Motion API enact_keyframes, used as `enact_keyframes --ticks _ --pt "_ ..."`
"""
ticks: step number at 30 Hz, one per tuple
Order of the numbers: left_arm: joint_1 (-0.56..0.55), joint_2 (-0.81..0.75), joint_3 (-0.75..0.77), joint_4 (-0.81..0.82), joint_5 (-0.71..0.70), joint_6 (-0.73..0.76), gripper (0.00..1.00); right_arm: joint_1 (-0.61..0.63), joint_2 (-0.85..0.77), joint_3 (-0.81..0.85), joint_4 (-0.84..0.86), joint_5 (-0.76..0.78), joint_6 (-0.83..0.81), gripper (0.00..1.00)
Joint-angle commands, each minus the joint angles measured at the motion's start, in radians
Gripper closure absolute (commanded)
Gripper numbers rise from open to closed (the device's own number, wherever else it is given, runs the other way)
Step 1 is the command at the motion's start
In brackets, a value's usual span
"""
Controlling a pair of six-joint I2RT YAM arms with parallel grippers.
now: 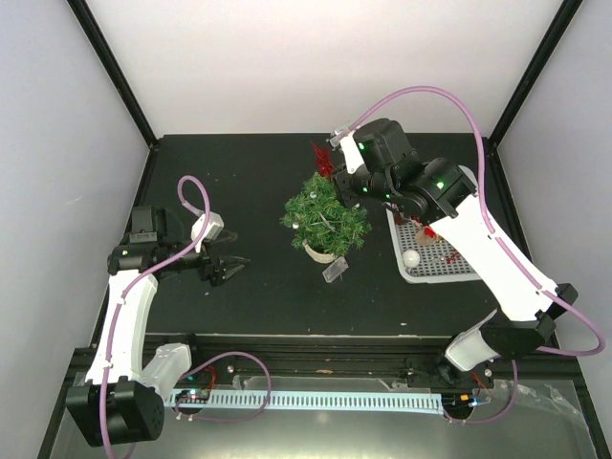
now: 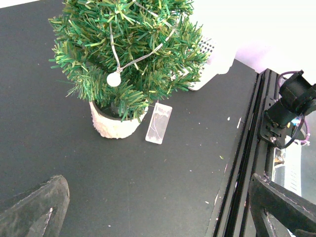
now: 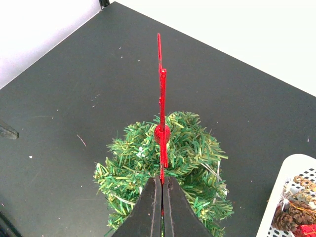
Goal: Decorate the small christmas tree
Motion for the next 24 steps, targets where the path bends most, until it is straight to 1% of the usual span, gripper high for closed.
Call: enact_keyframes --ticks 1,13,24 --pt "0.004 0.003 0.014 -0.019 0.035 0.027 0.01 0.007 0.005 0.021 -0.022 0.005 0.0 0.99" --pt "0.003 0.001 0.015 -0.019 0.035 0.029 0.01 0.007 0.026 -0.001 -0.013 0.03 -0.008 0.99" --pt "0.004 0.004 0.016 -0.021 0.036 0.028 0.01 0.007 0.014 0.03 -0.005 0.05 0.004 0.99"
